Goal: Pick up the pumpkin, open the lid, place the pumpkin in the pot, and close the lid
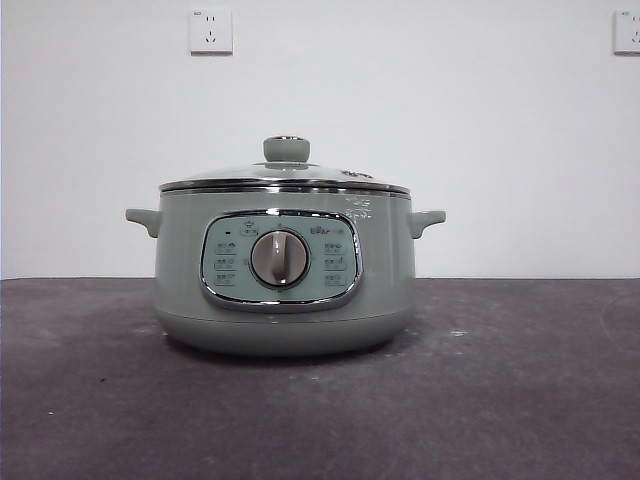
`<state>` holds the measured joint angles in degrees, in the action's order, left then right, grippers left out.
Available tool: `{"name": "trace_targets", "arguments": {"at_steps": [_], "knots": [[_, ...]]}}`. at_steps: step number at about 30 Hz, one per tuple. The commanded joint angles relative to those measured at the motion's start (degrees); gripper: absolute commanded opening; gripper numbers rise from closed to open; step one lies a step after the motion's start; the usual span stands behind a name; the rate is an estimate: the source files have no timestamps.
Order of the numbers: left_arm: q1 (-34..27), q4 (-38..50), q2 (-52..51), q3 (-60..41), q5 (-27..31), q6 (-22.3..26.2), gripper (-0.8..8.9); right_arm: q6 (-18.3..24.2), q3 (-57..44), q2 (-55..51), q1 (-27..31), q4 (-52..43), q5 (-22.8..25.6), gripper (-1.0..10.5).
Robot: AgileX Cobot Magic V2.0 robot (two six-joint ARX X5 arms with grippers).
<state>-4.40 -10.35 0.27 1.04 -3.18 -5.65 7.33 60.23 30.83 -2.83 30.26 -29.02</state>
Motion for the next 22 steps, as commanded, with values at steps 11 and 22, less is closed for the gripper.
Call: {"name": "trace_targets", "arguments": {"at_steps": [11, 22], "knots": [[-0.17, 0.00, -0.17, -0.90, 0.11, -0.26, -0.03, -6.86, -41.51, -19.56, 2.05, -26.05, 15.85, 0.0], [-0.17, 0.00, -0.17, -0.90, 0.11, -0.26, -0.03, -7.96, -56.68, -29.38, 1.90, -26.36, 15.87, 0.0]]}}
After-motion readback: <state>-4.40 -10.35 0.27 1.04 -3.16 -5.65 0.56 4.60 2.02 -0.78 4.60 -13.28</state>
